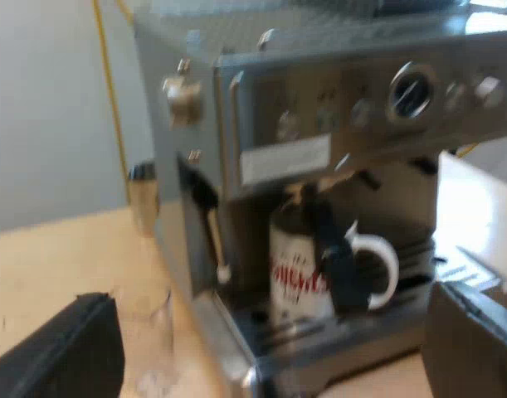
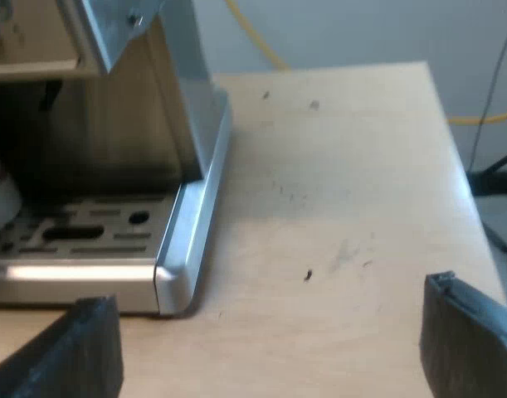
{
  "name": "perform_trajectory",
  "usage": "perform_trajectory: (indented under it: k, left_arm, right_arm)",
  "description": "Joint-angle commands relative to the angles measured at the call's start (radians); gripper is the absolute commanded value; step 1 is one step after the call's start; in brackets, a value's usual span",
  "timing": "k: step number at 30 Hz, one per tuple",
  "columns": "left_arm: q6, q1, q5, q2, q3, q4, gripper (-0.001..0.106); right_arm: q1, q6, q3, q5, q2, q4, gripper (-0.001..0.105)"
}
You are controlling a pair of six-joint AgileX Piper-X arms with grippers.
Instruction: Place mug into machine
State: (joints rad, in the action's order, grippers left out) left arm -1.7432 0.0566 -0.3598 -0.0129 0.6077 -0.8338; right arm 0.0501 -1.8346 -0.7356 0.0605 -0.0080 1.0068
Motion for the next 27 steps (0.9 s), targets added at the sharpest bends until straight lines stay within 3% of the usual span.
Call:
perform_trajectory:
  k: [1,11,27]
  left_arm:
    - [-0.002,0.004,0.035,-0.035,-0.046,-0.028,0.079]
    - [-0.002,0.004,0.054,-0.035,-0.163,-0.029,0.079]
    - [-0.002,0.004,0.049,-0.035,-0.172,-0.029,0.079]
  right_arm:
    - [0.0,0.0,0.045,0.022,-0.046,-0.015,0.083]
    - [0.0,0.0,0.181,0.028,-0.046,-0.016,0.083]
    - [0.0,0.034,0.238,0.028,-0.044,-0.033,0.083]
